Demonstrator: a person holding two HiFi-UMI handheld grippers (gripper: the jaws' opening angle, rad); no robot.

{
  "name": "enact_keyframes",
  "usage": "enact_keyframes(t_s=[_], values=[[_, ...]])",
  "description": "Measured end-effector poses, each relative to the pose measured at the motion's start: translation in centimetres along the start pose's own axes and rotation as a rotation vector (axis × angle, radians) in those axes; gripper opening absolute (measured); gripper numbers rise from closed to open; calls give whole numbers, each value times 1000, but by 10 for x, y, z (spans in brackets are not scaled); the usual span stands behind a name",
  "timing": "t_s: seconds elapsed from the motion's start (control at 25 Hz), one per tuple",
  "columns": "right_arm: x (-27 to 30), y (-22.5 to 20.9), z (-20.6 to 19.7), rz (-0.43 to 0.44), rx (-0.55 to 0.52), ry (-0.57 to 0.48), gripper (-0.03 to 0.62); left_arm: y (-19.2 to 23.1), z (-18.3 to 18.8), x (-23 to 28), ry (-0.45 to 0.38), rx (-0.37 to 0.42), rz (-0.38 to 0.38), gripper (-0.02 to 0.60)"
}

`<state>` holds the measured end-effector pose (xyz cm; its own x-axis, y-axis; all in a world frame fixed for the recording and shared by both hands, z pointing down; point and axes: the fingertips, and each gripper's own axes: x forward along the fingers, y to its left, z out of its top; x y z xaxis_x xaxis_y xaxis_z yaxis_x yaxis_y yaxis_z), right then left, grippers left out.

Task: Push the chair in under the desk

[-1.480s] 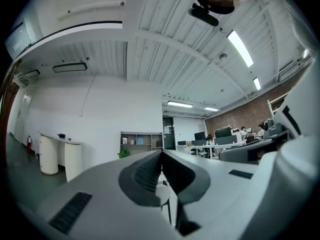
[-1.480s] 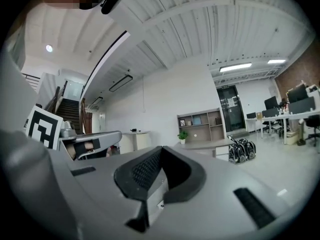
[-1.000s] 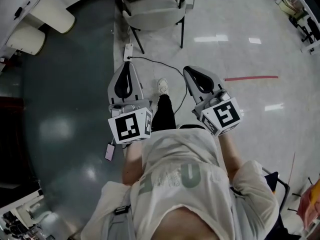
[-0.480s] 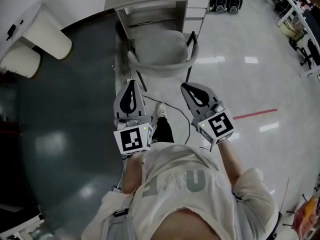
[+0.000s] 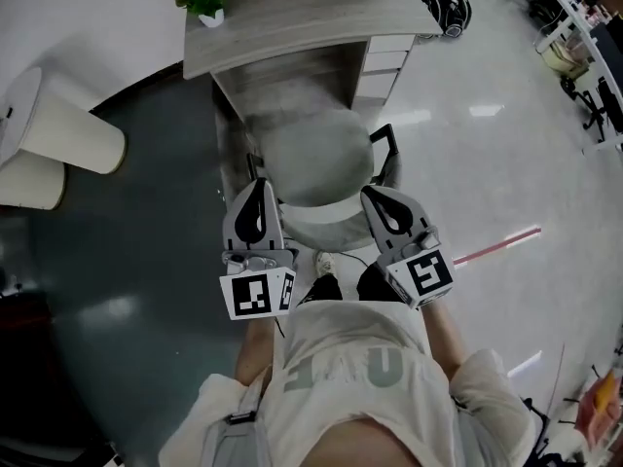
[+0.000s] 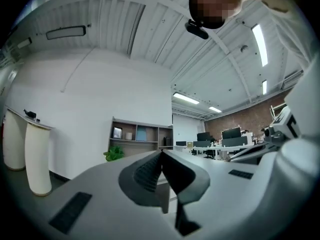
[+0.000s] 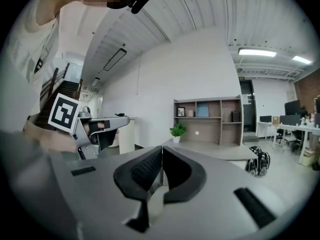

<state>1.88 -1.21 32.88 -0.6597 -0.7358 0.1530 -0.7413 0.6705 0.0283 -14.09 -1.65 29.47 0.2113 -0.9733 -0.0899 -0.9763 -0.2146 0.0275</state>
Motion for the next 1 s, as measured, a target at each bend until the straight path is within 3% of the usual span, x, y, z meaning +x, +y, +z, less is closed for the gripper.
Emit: enact_keyframes(t_s=[0.16, 0.28, 0.72, 0.8, 0.92, 0.96, 1.0], values=[[21, -29, 0, -7, 15, -7, 18, -5, -5, 34, 29, 5, -20, 14], [36, -45, 1, 11, 4, -4, 18, -5, -12, 49, 43, 10, 6, 14], [43, -85, 11, 58, 47, -34, 18, -41, -11, 78, 67, 11, 10, 14], [42, -86, 12, 93, 64, -38, 18, -46, -7, 77, 61, 28, 10, 14], [38, -71, 3, 225, 75, 26, 22, -47, -3, 71, 33, 34, 15, 15], [37, -64, 0, 265, 74, 40, 66, -48, -4, 68, 36, 44, 3, 22], [37, -57, -2, 300, 70, 43, 205, -50, -6, 66, 46, 57, -19, 59]])
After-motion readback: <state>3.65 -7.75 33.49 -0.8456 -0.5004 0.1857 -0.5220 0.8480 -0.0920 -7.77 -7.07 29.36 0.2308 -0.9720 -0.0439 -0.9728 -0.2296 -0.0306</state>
